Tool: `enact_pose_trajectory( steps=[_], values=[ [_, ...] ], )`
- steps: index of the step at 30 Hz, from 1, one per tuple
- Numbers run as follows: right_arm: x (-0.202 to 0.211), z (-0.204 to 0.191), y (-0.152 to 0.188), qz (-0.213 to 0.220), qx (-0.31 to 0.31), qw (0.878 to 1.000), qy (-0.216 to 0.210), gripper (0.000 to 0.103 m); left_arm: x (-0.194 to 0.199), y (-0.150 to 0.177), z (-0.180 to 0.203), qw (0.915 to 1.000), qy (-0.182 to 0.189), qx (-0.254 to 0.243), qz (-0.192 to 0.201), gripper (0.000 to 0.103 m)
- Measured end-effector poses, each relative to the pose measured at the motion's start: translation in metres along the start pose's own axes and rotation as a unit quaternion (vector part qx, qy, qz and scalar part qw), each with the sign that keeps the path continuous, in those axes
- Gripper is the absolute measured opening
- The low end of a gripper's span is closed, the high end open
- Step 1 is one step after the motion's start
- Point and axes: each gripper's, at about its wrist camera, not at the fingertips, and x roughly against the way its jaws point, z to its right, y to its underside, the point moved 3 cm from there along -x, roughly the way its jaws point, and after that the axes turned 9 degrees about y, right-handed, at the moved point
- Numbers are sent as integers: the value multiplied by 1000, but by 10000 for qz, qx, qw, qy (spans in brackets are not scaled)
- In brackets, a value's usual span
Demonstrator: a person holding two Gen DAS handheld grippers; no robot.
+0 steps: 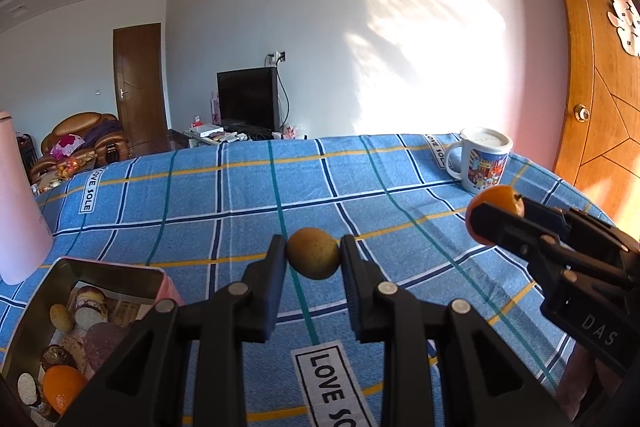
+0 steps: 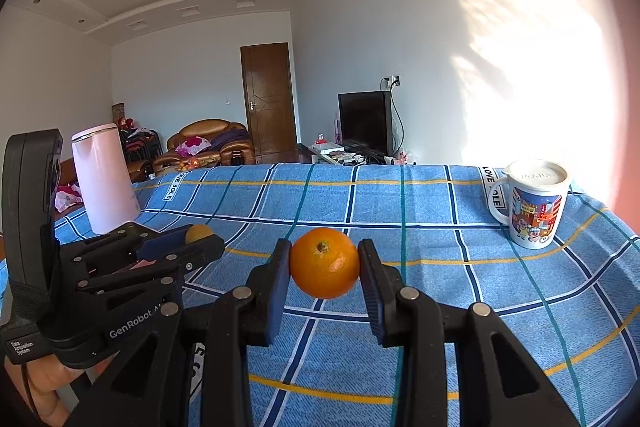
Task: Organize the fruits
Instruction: 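Hold the orange and the yellow-green fruit above the table with both tools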
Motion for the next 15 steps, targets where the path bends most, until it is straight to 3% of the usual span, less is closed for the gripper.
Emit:
enact_pose_trajectory(
  steps=[15],
  values=[
    [12,-8,0,286,208,9993,76,36,13,-1,4,9994,-35,-119,312,28]
  ],
)
